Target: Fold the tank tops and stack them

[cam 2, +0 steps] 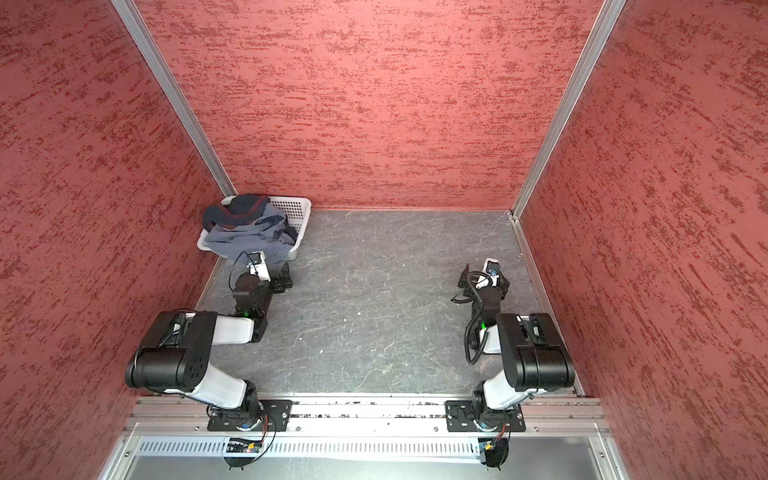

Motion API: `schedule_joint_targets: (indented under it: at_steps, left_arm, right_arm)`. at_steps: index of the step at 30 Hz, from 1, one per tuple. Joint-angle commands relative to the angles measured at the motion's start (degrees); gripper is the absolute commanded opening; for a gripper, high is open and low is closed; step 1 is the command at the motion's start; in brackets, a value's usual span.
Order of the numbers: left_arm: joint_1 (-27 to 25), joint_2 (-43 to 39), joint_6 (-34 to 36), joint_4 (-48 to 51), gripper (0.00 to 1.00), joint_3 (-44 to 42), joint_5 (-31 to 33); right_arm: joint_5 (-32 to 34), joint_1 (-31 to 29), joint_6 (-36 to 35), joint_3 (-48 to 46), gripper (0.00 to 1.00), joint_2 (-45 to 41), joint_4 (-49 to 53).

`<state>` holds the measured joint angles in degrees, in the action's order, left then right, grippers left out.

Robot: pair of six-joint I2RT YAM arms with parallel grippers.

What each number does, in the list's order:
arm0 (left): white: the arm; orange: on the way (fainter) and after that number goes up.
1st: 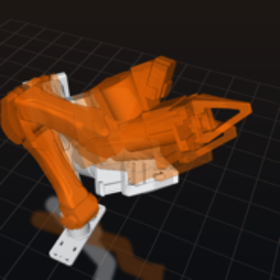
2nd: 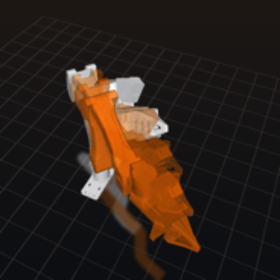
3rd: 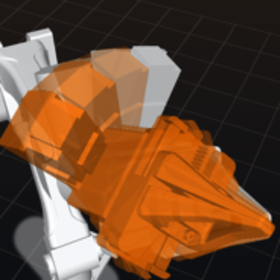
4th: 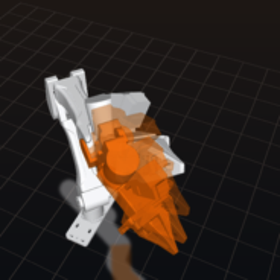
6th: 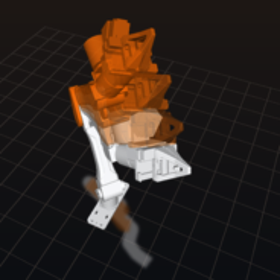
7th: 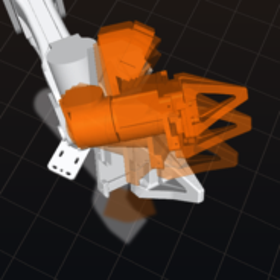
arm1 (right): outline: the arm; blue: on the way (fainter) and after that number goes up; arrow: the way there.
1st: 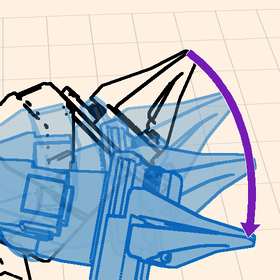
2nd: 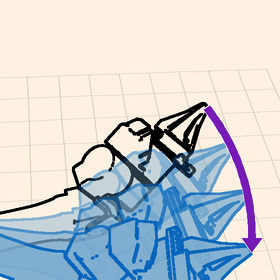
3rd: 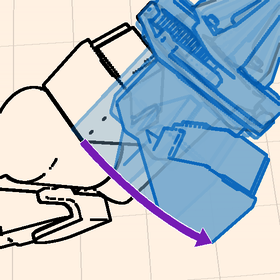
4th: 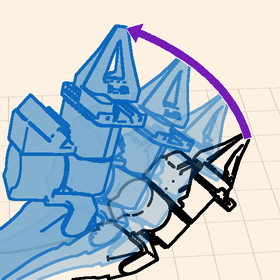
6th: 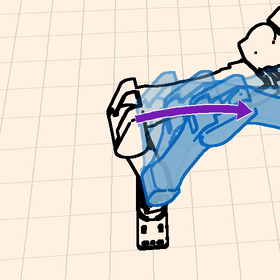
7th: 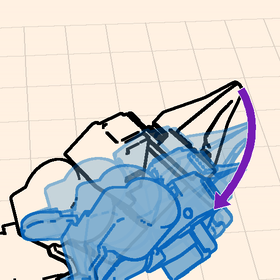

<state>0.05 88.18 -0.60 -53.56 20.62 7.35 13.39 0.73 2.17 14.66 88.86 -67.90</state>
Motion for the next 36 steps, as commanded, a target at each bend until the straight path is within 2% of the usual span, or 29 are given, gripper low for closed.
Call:
schedule_joint_targets:
  at_steps: [1, 31, 36]
  left_arm:
    - [0.2, -0.2, -0.4, 0.3, 1.0, 0.1, -0.7]
    - [-0.8, -0.2, 0.8, -0.4, 1.0, -0.2, -0.7]
    - [-2.5, -3.6, 3.6, -7.3, 1.0, -5.3, -2.0]
  right_arm:
    - [1.1, -0.1, 0.5, 0.4, 0.99, 0.2, -1.3]
    - [1.0, -0.1, 0.5, 0.3, 0.99, 0.3, -1.3]
    - [-6.2, -0.7, -3.2, -2.4, 0.99, -1.5, -5.0]
